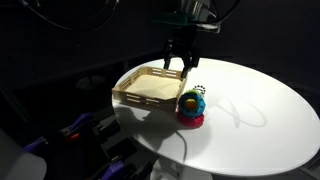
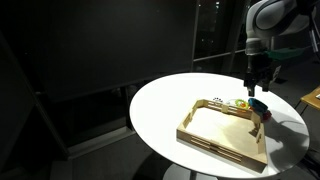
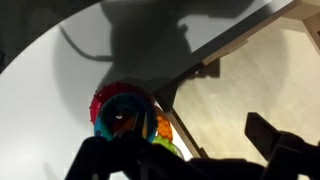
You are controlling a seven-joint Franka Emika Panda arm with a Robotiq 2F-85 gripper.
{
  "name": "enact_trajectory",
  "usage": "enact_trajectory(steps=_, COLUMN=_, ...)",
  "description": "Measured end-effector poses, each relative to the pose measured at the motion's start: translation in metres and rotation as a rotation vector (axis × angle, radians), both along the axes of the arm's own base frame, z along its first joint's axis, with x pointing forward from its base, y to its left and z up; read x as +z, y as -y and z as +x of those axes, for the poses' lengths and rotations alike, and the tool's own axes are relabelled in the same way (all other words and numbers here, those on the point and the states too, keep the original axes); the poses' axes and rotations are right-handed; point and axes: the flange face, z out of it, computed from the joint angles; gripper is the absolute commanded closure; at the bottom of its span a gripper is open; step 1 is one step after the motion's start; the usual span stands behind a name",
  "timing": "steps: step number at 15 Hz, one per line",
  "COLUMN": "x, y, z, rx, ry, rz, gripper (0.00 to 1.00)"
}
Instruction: Remove the black and white ring from the box and place it on top of the blue ring
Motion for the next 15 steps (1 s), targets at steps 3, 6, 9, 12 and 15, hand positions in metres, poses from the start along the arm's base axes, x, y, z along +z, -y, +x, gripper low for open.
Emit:
enact_trajectory(steps=3, x=0.019, y=-0.004, z=-0.010, rx=0.018, ry=-0.041, rz=0.010, gripper=0.00)
enact_trajectory(steps=6, x=0.041, y=-0.007, z=-0.018, rx=0.033, ry=-0.048, rz=0.007, gripper=0.00)
enact_trajectory(steps=9, x=0.064, y=-0.010, z=-0.026, rx=0.045, ry=-0.011, rz=0.000, gripper=0.00)
enact_trajectory(steps=12, x=0.087, y=-0.014, z=-0.038, rx=0.052, ry=0.028, rz=0.001, gripper=0.00)
enact_trajectory(steps=15, x=0.107, y=-0.018, z=-0.052, rx=0.058, ry=0.074, rz=0.000, gripper=0.00)
